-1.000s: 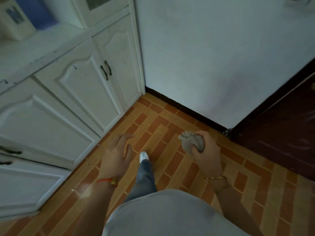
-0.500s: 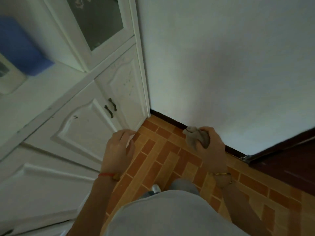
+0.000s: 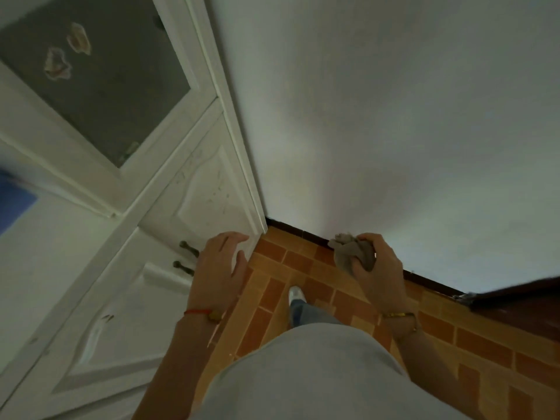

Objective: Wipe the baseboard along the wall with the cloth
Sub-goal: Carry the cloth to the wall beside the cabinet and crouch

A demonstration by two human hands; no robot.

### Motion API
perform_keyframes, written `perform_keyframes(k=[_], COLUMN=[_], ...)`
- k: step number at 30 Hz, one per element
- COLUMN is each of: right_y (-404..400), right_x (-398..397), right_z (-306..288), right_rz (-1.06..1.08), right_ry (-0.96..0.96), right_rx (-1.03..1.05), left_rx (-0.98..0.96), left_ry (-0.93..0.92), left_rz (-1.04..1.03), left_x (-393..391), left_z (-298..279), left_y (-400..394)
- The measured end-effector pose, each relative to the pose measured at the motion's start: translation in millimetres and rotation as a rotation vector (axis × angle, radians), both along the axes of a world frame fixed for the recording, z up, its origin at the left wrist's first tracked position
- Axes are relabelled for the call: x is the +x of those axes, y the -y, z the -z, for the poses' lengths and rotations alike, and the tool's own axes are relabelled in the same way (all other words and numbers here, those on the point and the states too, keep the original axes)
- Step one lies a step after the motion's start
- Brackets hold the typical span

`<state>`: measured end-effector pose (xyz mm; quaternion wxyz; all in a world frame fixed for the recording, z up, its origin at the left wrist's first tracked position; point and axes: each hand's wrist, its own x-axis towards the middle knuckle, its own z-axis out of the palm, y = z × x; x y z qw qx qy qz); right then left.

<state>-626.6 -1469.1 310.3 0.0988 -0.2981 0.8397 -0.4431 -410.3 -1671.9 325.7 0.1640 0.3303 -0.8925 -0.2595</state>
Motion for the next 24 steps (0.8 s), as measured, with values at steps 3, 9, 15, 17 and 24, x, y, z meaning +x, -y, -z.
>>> perform_keyframes(k=[3,9,15,17,24], right_y=[45.0,120.6,164.6,174.3,203.8], right_x=[-31.9,-80.5,-100.0,-100.0,-96.8], right_z=[-3.5,-6.8,15.9,28.7,94.8], right_rz=[0.006,-0.037,0.037,0.075,0.225], right_ry=[-0.003,-0.048,0.000,0.023,0.105], right_rx=[0.002,0.040,0.081,0.096,0.129], left_rx=[-0.011,-0.006,-0.020,-0.019,0.001], left_ry=[0.000,-0.049,-0.027,-0.003,0.075], left_rz=[0.004,0.026,0.107,0.142,0.273], left_x=[-34.7,-89.0,-133.1,-143.4,-165.5], left_z=[-8.4,-4.7,22.4,36.0,101.1], left_y=[46.1,121.0,174.4,189.5,229.3])
